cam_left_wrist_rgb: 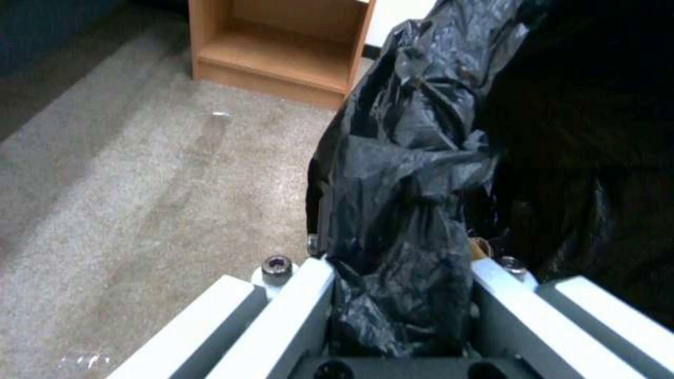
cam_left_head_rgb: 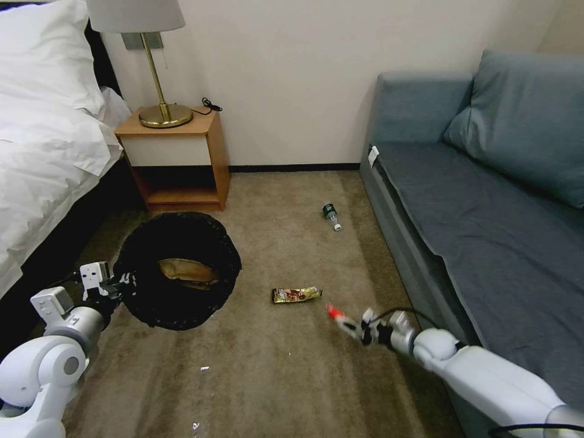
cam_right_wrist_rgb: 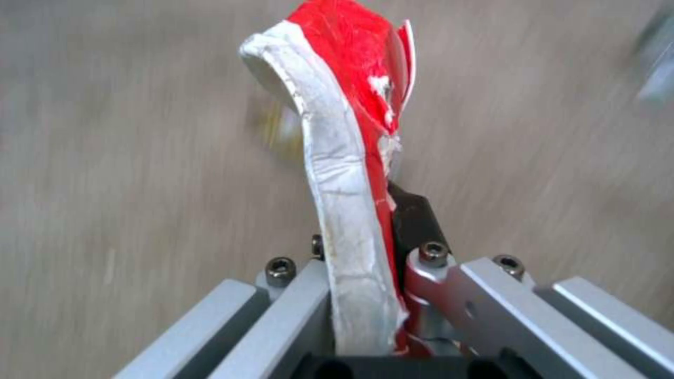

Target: Pick up the trash bin, then pick up the garbage on the floor and place it into the trash bin.

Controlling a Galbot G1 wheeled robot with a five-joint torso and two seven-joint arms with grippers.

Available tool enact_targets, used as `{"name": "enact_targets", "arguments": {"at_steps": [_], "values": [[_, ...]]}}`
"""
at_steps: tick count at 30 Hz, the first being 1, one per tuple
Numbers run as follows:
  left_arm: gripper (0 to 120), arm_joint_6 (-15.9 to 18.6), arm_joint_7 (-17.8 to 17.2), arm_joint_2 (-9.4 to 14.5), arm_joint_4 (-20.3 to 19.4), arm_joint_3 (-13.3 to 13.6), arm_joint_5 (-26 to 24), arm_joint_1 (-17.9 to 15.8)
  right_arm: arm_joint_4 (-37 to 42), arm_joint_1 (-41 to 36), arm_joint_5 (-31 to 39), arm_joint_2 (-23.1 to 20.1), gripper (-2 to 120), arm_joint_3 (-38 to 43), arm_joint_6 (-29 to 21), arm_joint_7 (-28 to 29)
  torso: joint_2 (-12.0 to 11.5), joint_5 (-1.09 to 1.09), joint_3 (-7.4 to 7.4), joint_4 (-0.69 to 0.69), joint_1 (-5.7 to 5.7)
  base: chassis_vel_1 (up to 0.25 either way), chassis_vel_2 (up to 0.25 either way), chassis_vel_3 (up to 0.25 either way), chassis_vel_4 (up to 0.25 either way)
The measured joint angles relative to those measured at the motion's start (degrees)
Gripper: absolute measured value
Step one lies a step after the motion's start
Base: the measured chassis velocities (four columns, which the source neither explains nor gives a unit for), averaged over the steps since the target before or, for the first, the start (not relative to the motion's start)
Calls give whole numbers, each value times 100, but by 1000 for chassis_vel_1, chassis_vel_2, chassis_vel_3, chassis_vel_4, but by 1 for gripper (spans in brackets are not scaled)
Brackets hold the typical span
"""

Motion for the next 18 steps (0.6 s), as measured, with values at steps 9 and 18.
{"name": "enact_targets", "arguments": {"at_steps": [9, 18], "values": [[0, 7, -159, -28, -121, -131, -59, 206, 1517, -501, 319, 88, 0, 1479, 856, 415, 0, 3, 0, 0, 0, 0, 0, 0, 0], [0, 8, -300, -70, -141, -38, -46, 278, 3107, -405, 954, 272, 0, 1694, 880, 23, 0, -2, 0, -2, 0, 0, 0, 0, 0]]}}
